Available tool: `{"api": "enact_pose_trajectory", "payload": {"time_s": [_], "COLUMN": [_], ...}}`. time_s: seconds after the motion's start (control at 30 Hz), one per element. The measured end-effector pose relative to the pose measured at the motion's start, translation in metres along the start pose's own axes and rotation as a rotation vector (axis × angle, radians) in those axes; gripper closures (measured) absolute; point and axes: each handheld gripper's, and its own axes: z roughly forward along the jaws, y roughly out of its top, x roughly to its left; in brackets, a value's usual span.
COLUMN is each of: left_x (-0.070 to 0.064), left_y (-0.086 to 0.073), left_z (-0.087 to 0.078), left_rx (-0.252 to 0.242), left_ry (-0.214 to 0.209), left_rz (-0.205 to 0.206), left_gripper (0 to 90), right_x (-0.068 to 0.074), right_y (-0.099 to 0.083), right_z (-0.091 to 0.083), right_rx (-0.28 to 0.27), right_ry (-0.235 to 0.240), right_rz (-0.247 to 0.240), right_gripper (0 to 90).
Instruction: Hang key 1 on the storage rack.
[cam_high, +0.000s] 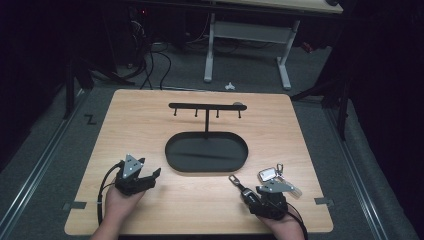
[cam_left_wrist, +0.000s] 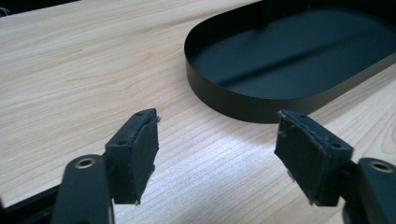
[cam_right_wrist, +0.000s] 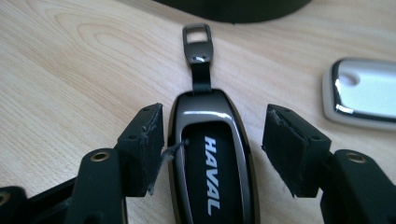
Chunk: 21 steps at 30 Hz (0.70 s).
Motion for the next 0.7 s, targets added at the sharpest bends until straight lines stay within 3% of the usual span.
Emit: {"api": "enact_pose_trajectory", "payload": {"time_s": [0.1,0.2,0.23,0.4,0.5,0.6,0.7], "left_x": [-0.002,-0.003,-0.004,-0.005,-0.005,-0.004,-0.001], "left_y": [-0.001,-0.002,-0.002,-0.001,-0.001,0.001,0.004], "left_z": [0.000,0.001,0.001,0.000,-0.001,-0.001,-0.004], "left_rx": [-0.002,0.003,0.002,-0.013,-0.017,-0.012,-0.042], "left_ry": [-0.001,0.004,0.024,0.027,0.016,-0.010,-0.084], "left_rz": [0.004,0.015,0.029,0.043,0.051,0.032,-0.034], "left_gripper": [29.2,27.9,25.2,25.1,28.7,30.1,30.0], "right_x": [-0.003,-0.006,-0.006,0.003,0.002,-0.001,-0.003], "right_y": [0.006,0.011,0.015,0.029,0.042,0.056,0.067], "right_z": [-0.005,-0.005,-0.006,-0.002,-0.002,-0.003,0.001], "right_rx": [-0.009,0.007,0.030,0.111,0.162,0.204,0.270], "right_ry": [0.023,0.016,0.019,-0.005,0.000,-0.014,-0.001], "right_rz": [-0.010,-0.020,-0.041,-0.103,-0.090,-0.094,-0.088], "right_gripper": [40.4,42.1,42.3,41.0,38.5,38.7,38.9]}}
